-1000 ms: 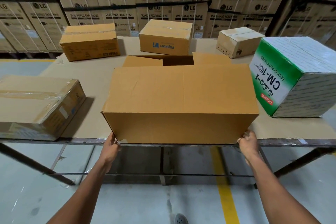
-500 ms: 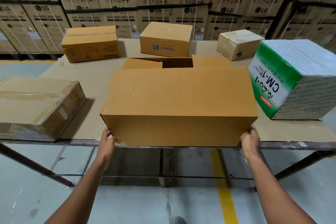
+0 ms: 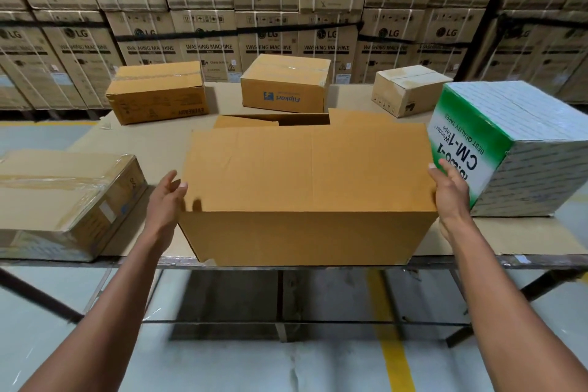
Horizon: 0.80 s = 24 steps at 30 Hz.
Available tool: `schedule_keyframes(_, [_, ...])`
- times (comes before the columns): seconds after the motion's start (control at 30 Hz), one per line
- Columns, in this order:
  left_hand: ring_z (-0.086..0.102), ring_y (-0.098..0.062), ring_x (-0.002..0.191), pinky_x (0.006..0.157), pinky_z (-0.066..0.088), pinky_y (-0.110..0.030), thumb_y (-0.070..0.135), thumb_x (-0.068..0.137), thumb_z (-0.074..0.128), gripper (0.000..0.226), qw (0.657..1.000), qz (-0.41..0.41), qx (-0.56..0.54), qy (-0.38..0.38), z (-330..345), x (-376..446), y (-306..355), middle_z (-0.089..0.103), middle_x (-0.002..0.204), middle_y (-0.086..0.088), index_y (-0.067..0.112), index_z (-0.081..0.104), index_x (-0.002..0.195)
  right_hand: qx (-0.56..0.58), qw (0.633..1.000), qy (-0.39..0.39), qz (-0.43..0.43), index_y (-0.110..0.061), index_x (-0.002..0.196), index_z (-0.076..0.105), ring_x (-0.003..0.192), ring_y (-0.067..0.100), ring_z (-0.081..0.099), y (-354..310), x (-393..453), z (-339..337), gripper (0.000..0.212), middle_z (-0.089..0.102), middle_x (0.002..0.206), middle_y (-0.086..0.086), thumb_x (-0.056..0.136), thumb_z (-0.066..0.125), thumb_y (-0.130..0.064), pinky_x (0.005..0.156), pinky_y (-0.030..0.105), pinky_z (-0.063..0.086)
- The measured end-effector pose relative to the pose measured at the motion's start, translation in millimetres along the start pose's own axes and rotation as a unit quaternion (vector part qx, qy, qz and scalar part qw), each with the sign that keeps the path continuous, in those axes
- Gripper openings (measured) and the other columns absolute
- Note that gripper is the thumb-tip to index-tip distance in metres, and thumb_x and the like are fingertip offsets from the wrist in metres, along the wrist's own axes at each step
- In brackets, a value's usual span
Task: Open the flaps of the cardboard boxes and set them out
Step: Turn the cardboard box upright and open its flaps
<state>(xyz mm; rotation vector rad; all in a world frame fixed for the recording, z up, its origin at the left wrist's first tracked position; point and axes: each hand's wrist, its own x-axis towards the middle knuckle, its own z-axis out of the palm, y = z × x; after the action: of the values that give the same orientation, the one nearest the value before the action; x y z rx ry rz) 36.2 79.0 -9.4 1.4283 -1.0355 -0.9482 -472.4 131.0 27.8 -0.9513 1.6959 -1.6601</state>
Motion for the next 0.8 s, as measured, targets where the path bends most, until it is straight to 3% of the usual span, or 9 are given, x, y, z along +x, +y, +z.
schedule_keyframes(0.1, [0.048, -0.027, 0.135, 0.113, 0.037, -0.046, 0.029, 0.106, 0.043, 0.050, 1.000, 0.022, -0.022, -0.004, -10.8, -2.3, -1.9, 0.048, 0.151, -0.010, 0.008, 0.039, 0.151, 0.017, 1.000, -0.002, 0.003, -0.019, 0.140, 0.053, 0.120, 0.017, 0.057, -2.1, 0.0, -8.8, 0.056, 0.059, 0.136, 0.003, 0.091, 0.057, -0.046, 0.104, 0.038, 0.046])
schedule_keyframes(0.2, [0.059, -0.027, 0.121, 0.101, 0.044, -0.042, 0.046, 0.105, 0.036, 0.055, 0.997, 0.021, -0.078, -0.001, -23.7, -6.8, -1.5, 0.065, 0.131, -0.008, 0.010, 0.047, 0.145, 0.078, 0.997, 0.008, 0.015, -0.017, 0.129, 0.059, 0.077, 0.004, 0.059, -4.4, -0.6, -24.2, 0.047, 0.069, 0.104, 0.000, 0.095, 0.050, -0.048, 0.069, 0.024, 0.042])
schedule_keyframes(0.33, [0.066, -0.020, 0.086, 0.087, 0.046, -0.038, 0.068, 0.099, 0.015, 0.073, 0.984, -0.012, -0.176, 0.032, -34.2, -19.2, 6.6, 0.073, 0.091, -0.001, 0.020, 0.071, 0.097, 0.188, 0.981, 0.017, 0.034, -0.021, 0.084, 0.064, 0.059, 0.005, 0.055, -9.8, -9.3, -44.6, 0.039, 0.066, 0.068, -0.009, 0.098, 0.043, -0.049, 0.063, 0.025, 0.040])
schedule_keyframes(0.4, [0.067, -0.020, 0.074, 0.087, 0.049, -0.040, 0.070, 0.098, 0.016, 0.076, 0.971, -0.026, -0.225, 0.077, -39.3, -26.0, 3.4, 0.068, 0.075, -0.003, 0.020, 0.069, 0.075, 0.229, 0.972, 0.010, 0.053, -0.019, 0.094, 0.067, 0.052, 0.004, 0.055, -8.7, -13.9, -57.3, 0.033, 0.057, 0.053, -0.012, 0.100, 0.043, -0.041, 0.063, 0.021, 0.048])
schedule_keyframes(0.43, [0.068, -0.022, 0.072, 0.090, 0.050, -0.040, 0.070, 0.098, 0.018, 0.078, 0.968, -0.029, -0.235, 0.078, -44.5, -28.4, 0.5, 0.067, 0.072, -0.005, 0.018, 0.069, 0.069, 0.228, 0.971, -0.026, 0.061, -0.014, 0.102, 0.070, 0.055, 0.007, 0.060, -7.9, -17.2, -64.9, 0.037, 0.058, 0.053, -0.009, 0.101, 0.042, -0.039, 0.069, 0.024, 0.053])
schedule_keyframes(0.5, [0.072, -0.027, 0.078, 0.095, 0.049, -0.041, 0.070, 0.097, 0.019, 0.086, 0.978, -0.020, -0.208, 0.004, -57.0, -32.8, -7.7, 0.070, 0.071, -0.013, 0.012, 0.072, 0.063, 0.137, 0.974, -0.169, 0.055, -0.005, 0.093, 0.074, 0.078, 0.026, 0.071, -3.0, -23.3, -79.0, 0.047, 0.074, 0.076, 0.007, 0.100, 0.041, -0.038, 0.085, 0.035, 0.057])
schedule_keyframes(0.6, [0.073, -0.031, 0.092, 0.096, 0.046, -0.041, 0.063, 0.099, 0.030, 0.079, 0.991, -0.008, -0.085, -0.107, -70.9, -36.9, -14.4, 0.074, 0.077, -0.021, 0.007, 0.074, 0.065, -0.066, 0.947, -0.315, 0.021, 0.001, 0.105, 0.073, 0.110, 0.038, 0.065, 3.3, -28.6, -87.7, 0.036, 0.074, 0.109, 0.018, 0.098, 0.049, -0.025, 0.104, 0.042, 0.049])
schedule_keyframes(0.7, [0.073, -0.024, 0.095, 0.089, 0.051, -0.033, 0.046, 0.098, 0.046, 0.049, 0.984, 0.052, 0.091, -0.144, -62.7, -46.5, -9.4, 0.079, 0.090, -0.008, 0.012, 0.079, 0.086, -0.167, 0.927, -0.334, 0.028, -0.013, 0.117, 0.072, 0.108, 0.021, 0.067, -2.1, -41.1, -72.9, 0.045, 0.074, 0.114, 0.003, 0.082, 0.071, -0.041, 0.108, 0.038, 0.045])
schedule_keyframes(0.8, [0.070, 0.005, 0.082, 0.071, 0.049, -0.008, 0.035, 0.100, 0.058, 0.024, 0.952, 0.096, 0.245, -0.155, -35.1, -57.0, -4.2, 0.077, 0.088, 0.016, 0.022, 0.079, 0.095, -0.305, 0.920, -0.246, -0.012, -0.029, 0.128, 0.065, 0.104, 0.004, 0.058, 6.8, -61.4, -42.1, 0.059, 0.064, 0.122, -0.009, 0.073, 0.084, -0.037, 0.102, 0.031, 0.037])
